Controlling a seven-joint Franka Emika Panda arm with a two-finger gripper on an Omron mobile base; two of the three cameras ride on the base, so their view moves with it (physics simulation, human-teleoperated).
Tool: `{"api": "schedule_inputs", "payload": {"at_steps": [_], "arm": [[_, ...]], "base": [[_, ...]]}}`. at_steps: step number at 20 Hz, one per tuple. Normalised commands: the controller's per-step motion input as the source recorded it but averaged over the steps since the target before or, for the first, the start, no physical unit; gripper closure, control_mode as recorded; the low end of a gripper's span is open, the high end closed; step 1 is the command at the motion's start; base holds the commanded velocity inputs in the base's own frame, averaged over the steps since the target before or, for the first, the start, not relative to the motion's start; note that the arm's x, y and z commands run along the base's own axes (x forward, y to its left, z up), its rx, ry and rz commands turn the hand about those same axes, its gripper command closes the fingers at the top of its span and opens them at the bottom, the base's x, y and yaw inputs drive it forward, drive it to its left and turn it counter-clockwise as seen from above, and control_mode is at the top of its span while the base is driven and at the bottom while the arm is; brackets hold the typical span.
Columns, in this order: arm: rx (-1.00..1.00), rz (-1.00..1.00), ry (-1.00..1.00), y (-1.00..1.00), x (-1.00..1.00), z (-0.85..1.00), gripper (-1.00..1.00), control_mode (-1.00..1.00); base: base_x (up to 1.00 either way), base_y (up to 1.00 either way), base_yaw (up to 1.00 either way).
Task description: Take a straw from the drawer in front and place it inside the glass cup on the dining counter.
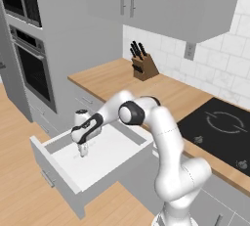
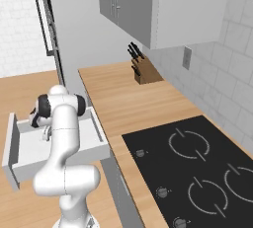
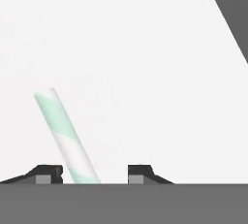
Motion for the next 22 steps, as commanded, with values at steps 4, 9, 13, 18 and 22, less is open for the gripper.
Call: {"api": "schedule_inputs", "payload": {"at_steps": [4, 9, 13, 18, 22], "arm": [[0.0, 0.0, -0.01, 0.12, 0.02, -0.53, 1.0, -1.0], [0.0, 0.0, -0.16, 0.0, -0.15, -0.48, 1.0, -1.0], [0.0, 0.0, -0.21, -0.1, -0.31, -0.09, 1.0, -1.0], [0.02, -0.1, -0.08, -0.1, -0.35, 0.58, 1.0, -1.0], [0.1, -0.17, -0.01, -0.26, -0.49, 1.0, 1.0, -1.0]], "base": [[0.0, 0.0, 0.0], [0.0, 0.0, 0.0], [0.0, 0.0, 0.0], [0.0, 0.0, 0.0], [0.0, 0.0, 0.0]]}}
